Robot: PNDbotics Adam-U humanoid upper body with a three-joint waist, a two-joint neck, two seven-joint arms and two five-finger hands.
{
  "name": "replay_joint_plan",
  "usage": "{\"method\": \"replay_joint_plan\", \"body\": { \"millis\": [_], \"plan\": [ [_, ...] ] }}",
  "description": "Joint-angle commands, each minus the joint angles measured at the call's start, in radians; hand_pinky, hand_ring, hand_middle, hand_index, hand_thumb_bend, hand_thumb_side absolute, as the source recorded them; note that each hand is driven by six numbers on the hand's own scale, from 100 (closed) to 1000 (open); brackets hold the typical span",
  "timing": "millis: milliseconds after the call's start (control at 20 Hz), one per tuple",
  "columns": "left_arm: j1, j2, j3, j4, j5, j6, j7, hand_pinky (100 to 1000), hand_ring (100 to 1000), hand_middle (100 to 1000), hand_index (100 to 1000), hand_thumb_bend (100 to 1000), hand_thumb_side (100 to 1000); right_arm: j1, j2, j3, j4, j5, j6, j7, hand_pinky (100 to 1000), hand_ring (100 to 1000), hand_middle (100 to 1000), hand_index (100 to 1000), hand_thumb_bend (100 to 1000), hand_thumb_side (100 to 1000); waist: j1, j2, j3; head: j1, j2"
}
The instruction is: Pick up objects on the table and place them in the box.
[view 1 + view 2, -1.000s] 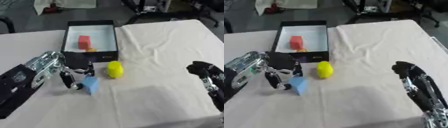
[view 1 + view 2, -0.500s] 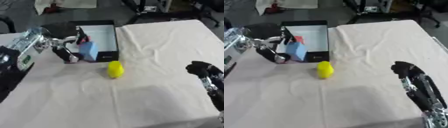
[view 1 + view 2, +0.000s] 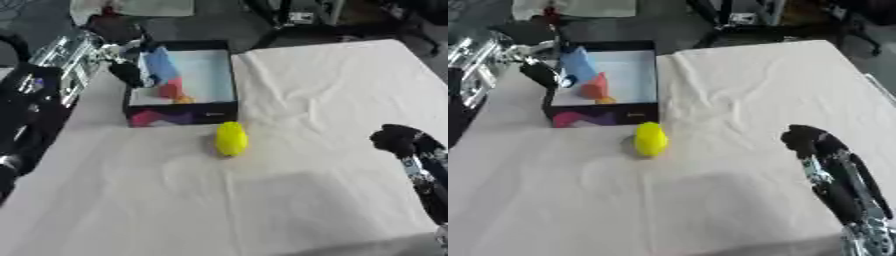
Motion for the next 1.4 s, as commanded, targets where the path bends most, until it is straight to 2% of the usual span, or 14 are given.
{"method": "replay_joint_plan", "body": {
  "millis": [50,150,300,400,500,650,800,950,1000,1050,1100,1150,1200,1400],
  "plan": [
    [-0.034,-0.023,0.037,0.029,-0.065,0.01,0.085,803,833,875,922,603,944,-0.008,-0.002,0.0,-0.011,-0.009,-0.002,0.003,807,774,684,791,100,652,-0.015,-0.017,-0.002,0.004,-0.002],
    [-0.037,-0.024,0.039,0.015,-0.064,0.014,0.126,808,847,896,932,585,995,-0.008,-0.002,-0.001,-0.009,-0.009,-0.001,0.003,807,774,684,792,100,654,-0.015,-0.017,0.0,0.005,-0.002],
    [-0.031,-0.005,0.04,-0.042,-0.027,0.026,0.17,808,843,893,931,536,999,-0.008,-0.002,-0.001,-0.009,-0.008,-0.002,0.004,807,775,684,792,100,650,-0.015,-0.017,0.003,0.002,-0.002],
    [-0.022,0.019,0.037,-0.097,0.025,0.034,0.191,805,832,882,926,501,969,-0.007,-0.003,-0.003,-0.009,-0.008,-0.002,0.003,807,775,684,792,100,651,-0.014,-0.018,0.005,0.001,-0.002],
    [-0.015,0.042,0.026,-0.156,0.111,0.024,0.196,786,787,836,901,407,877,-0.006,-0.003,-0.003,-0.009,-0.007,-0.002,0.003,807,775,685,792,100,651,-0.014,-0.018,0.007,0.0,-0.002],
    [-0.012,0.084,-0.025,-0.259,0.297,-0.039,0.158,769,752,788,872,368,812,-0.005,-0.005,-0.001,-0.012,-0.008,-0.003,0.005,808,775,685,792,100,646,-0.012,-0.019,0.008,-0.001,-0.002],
    [-0.018,0.124,-0.13,-0.374,0.435,-0.118,0.047,780,765,789,862,368,741,-0.004,-0.008,-0.004,-0.012,-0.008,-0.003,0.003,808,775,685,792,100,645,-0.009,-0.02,0.006,-0.001,-0.002],
    [-0.036,0.132,-0.244,-0.477,0.534,-0.198,-0.155,799,794,809,869,361,682,-0.004,-0.01,-0.008,-0.013,-0.006,-0.004,-0.002,808,776,686,793,100,641,-0.006,-0.022,0.003,0.002,-0.002],
    [-0.04,0.126,-0.273,-0.503,0.553,-0.219,-0.237,814,818,829,872,602,647,-0.003,-0.011,-0.009,-0.013,-0.005,-0.004,-0.005,808,776,687,793,100,639,-0.006,-0.022,0.003,0.002,-0.002],
    [-0.043,0.115,-0.295,-0.52,0.565,-0.235,-0.317,821,829,838,869,363,645,-0.003,-0.012,-0.01,-0.014,-0.005,-0.004,-0.007,808,776,687,793,100,638,-0.006,-0.023,0.001,0.003,-0.002],
    [-0.045,0.101,-0.308,-0.53,0.57,-0.245,-0.388,824,834,842,865,360,631,-0.004,-0.012,-0.011,-0.014,-0.005,-0.004,-0.008,808,776,687,793,100,638,-0.006,-0.023,0.0,0.004,-0.002],
    [-0.044,0.086,-0.317,-0.536,0.566,-0.253,-0.444,837,856,865,861,416,580,-0.004,-0.012,-0.01,-0.014,-0.005,-0.004,-0.008,808,776,687,793,100,640,-0.006,-0.024,-0.001,0.004,-0.002],
    [-0.041,0.071,-0.323,-0.537,0.556,-0.262,-0.484,838,858,867,861,361,583,-0.005,-0.013,-0.01,-0.015,-0.006,-0.005,-0.008,808,776,687,793,100,634,-0.007,-0.024,-0.003,0.003,-0.002],
    [-0.022,0.015,-0.342,-0.502,0.466,-0.321,-0.521,862,896,906,848,371,503,-0.008,-0.013,-0.009,-0.015,-0.008,-0.005,-0.007,808,776,687,793,100,635,-0.007,-0.022,-0.008,0.002,-0.002]
  ]
}}
